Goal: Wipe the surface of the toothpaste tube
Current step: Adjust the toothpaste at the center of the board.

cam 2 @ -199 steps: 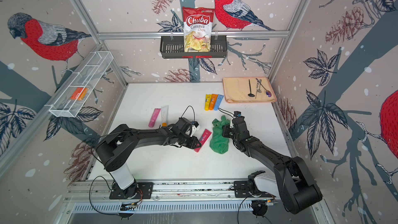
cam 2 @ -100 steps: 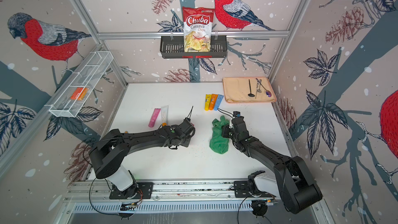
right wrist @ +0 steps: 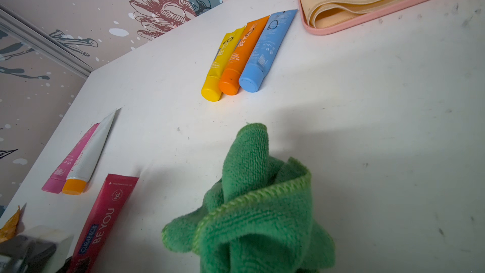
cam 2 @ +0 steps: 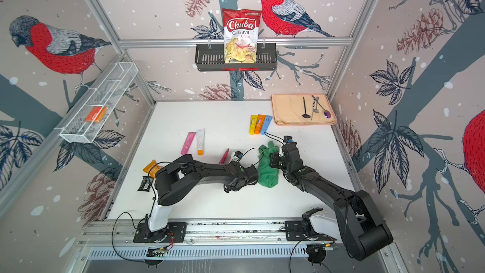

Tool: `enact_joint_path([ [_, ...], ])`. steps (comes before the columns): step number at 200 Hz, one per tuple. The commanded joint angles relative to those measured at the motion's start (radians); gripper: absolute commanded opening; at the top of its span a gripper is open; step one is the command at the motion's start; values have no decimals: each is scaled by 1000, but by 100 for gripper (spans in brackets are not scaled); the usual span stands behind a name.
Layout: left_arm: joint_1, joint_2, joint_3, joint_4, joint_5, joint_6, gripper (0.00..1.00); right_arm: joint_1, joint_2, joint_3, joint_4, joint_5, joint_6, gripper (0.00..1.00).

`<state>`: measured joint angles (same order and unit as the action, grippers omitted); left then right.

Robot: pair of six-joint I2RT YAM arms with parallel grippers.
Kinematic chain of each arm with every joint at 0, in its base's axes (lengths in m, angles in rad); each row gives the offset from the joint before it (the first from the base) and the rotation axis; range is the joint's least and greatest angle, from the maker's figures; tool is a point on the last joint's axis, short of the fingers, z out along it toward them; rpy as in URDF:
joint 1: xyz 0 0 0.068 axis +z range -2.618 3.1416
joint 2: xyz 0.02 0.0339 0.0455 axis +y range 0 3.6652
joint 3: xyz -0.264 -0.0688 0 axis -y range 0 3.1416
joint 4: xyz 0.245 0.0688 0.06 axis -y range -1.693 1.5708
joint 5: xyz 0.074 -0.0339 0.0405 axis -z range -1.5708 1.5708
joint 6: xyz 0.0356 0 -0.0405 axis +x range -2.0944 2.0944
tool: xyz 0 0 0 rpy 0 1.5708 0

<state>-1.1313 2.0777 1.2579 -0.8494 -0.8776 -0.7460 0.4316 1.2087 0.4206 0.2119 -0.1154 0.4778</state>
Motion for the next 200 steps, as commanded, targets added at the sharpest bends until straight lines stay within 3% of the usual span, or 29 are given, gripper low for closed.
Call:
enact_joint_path([
  [1,-28,14,24,-17,59,-44,22,2,1,3,32,-6,11,10],
  [52,-74,-139,-26,228,362,83,53,4,5,6,30,-9,10,10],
  [78,-67,-264,-61,279,403,98,60,7,1,4,30,-9,11,10],
  [96,-30,-378,-115,319,423,116,64,7,3,5,32,-9,10,10],
  [123,95,-565,-253,424,480,167,75,11,6,7,32,-12,10,10],
  [163,265,-716,-462,582,602,234,77,14,18,11,34,-18,9,10],
  [200,298,-706,-548,662,654,275,74,16,33,17,38,-29,8,10],
])
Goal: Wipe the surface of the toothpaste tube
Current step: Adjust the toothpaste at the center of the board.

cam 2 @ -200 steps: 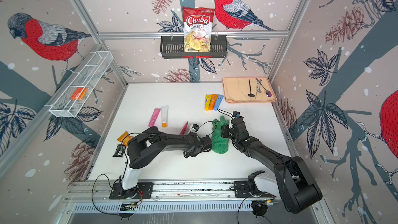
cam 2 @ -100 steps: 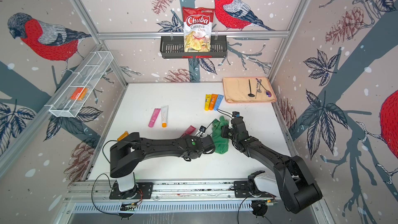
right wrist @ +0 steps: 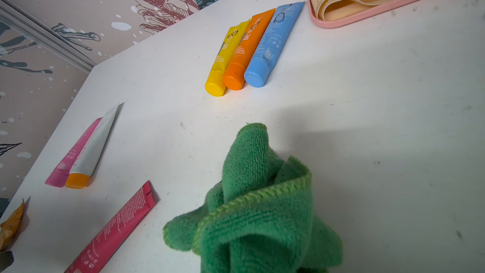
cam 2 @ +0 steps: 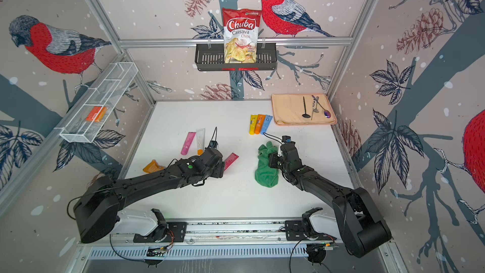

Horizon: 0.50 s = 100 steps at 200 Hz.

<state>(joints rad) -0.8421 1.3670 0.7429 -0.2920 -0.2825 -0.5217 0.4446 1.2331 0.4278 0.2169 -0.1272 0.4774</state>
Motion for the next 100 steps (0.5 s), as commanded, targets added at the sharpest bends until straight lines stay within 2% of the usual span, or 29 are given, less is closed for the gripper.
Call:
enact_joint_path([
  [1,10,5,-34,107,60,51,74,4,9,9,34,-18,10,11],
  [19,9,10,-72,155,56,67,73,4,15,12,37,-23,9,10],
  [57,25,64,-99,208,58,87,53,9,16,18,39,-39,10,11],
  [100,23,133,-83,244,122,119,43,44,-5,37,30,-99,15,11],
])
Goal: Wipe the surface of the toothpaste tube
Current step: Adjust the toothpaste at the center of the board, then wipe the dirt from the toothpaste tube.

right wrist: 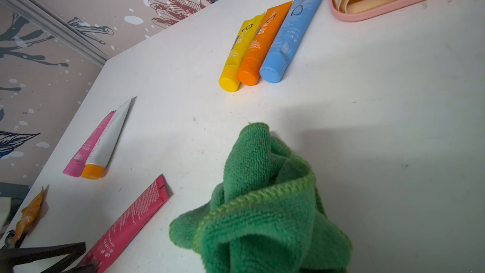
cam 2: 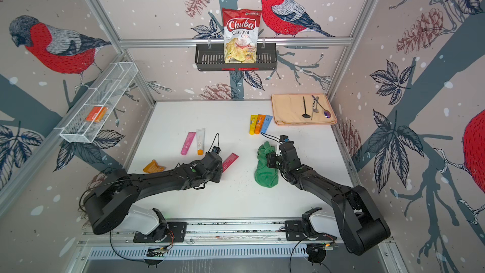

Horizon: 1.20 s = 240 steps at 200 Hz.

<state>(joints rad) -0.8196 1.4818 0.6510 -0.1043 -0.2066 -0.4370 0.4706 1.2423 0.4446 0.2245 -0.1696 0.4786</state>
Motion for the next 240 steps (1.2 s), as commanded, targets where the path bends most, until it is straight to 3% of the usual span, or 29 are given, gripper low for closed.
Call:
enact_joint_path([
  [1,1,19,9,57,48,34,43,19,-15,22,22,-58,14,11],
  [57,-30,19,0,82,113,62,32,89,6,106,-2,-127,10,11],
  [98,-112,5,-10,99,103,66,29,193,187,214,-5,-133,3,11],
  [139,-117,5,-27,113,101,60,27,295,357,307,-28,-170,-9,11],
  [193,-118,5,-25,115,81,63,25,373,405,322,-28,-211,6,11],
  [216,-118,-9,-36,126,80,67,24,375,461,339,-90,-138,-6,11],
  [240,-113,-13,-43,133,89,71,24,371,491,363,-189,77,-2,11],
])
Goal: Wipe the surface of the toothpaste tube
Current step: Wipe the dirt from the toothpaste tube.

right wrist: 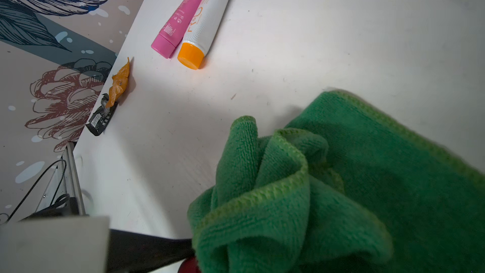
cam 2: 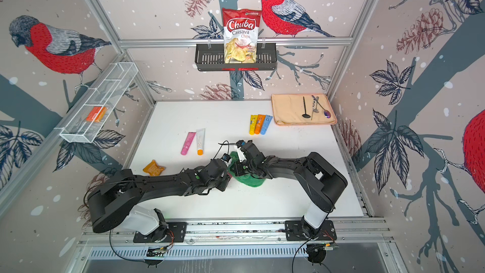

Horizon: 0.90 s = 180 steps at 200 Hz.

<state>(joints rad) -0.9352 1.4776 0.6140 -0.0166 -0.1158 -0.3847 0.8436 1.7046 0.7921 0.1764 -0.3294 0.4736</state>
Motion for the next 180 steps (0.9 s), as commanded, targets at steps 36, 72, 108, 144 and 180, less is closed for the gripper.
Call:
enact_joint_path([
  [36,3,-19,-13,53,1,19,24,-52,21,27,-223,364,2,11],
  [72,3,-24,-19,62,8,22,24,-120,26,56,-294,444,-21,10],
  [108,3,-11,-14,61,13,26,23,-86,30,72,-251,328,-38,11],
  [144,6,-8,-16,66,14,24,23,1,-22,38,-136,98,-22,11],
  [180,6,-2,-16,68,21,26,23,28,-68,-20,-14,-52,8,11],
])
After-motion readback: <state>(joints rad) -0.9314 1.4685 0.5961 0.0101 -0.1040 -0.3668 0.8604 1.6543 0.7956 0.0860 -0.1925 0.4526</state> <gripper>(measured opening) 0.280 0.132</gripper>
